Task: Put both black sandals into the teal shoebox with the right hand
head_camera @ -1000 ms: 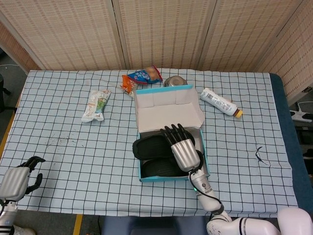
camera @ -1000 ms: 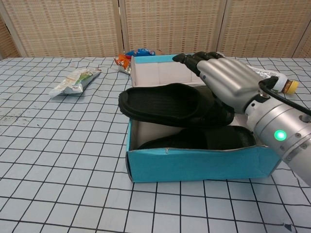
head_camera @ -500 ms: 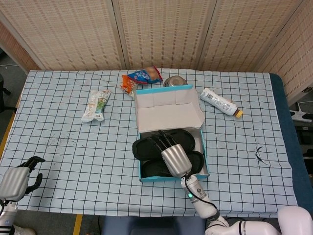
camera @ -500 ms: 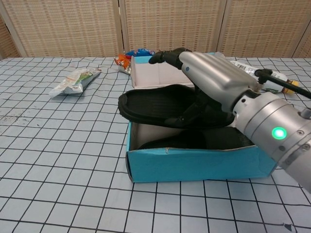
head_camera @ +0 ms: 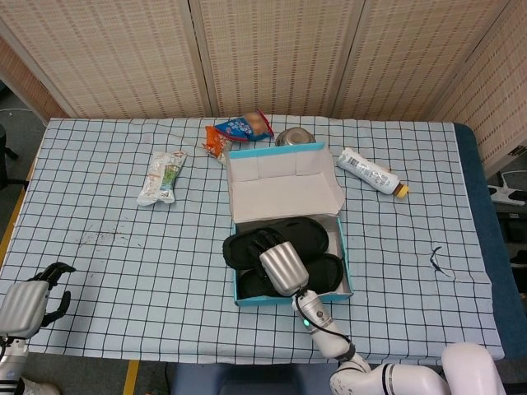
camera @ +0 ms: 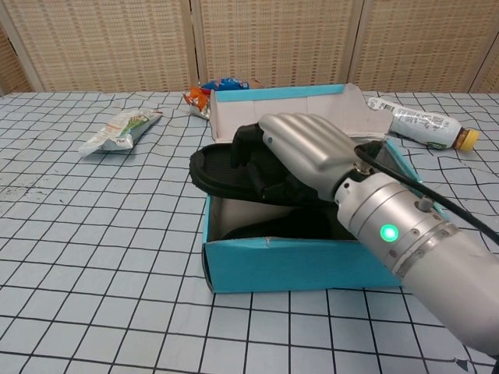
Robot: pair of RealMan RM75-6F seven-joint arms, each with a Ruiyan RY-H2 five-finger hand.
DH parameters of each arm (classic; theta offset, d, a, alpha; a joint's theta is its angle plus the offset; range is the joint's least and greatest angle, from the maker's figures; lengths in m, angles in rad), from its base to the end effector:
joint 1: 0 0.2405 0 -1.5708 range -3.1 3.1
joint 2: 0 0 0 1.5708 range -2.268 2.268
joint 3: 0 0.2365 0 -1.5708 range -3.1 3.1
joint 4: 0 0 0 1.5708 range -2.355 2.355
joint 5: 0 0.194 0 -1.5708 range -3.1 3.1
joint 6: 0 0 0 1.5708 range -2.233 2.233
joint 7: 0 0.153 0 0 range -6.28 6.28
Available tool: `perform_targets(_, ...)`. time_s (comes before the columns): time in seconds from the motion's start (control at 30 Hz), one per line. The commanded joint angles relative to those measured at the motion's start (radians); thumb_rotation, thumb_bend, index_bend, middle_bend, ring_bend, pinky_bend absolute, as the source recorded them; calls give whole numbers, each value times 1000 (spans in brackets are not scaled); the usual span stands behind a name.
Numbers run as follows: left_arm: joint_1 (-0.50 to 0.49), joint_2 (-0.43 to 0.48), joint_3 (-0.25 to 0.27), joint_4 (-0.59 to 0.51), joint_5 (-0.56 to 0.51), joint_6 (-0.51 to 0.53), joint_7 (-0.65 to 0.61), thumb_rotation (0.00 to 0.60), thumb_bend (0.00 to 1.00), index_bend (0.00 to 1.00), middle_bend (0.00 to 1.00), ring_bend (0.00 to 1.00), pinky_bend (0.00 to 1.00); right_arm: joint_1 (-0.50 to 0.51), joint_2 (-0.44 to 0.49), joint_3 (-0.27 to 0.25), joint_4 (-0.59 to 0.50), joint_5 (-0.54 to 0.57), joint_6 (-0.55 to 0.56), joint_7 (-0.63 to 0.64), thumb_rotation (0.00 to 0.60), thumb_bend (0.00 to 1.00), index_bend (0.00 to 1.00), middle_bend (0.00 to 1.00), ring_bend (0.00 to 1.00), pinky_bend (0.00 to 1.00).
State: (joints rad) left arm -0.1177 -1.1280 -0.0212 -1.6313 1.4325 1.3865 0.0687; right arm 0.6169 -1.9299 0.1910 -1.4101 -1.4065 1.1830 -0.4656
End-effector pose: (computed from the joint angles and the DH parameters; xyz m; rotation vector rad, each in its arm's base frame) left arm -0.2942 0.1895 0.1465 -1.4345 -0.9751 -0.7891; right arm -0.0613 -0.2686 -0.0651 1.8189 -0.8391 1.2460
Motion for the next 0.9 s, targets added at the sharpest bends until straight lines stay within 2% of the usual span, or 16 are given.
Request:
perform_targets(0.03,0,1,0,0,1,1,-1,600,504,279,231,408,572,6,-14,-12,32,12,-21,20,600,649,426,370,209,340)
perform_targets(0.9,-1,0,0,2,-1,-3,-2,600,504,279,232,408,572,-18,-12,-72,155,77,-105,37,600,650,426,370,209,341)
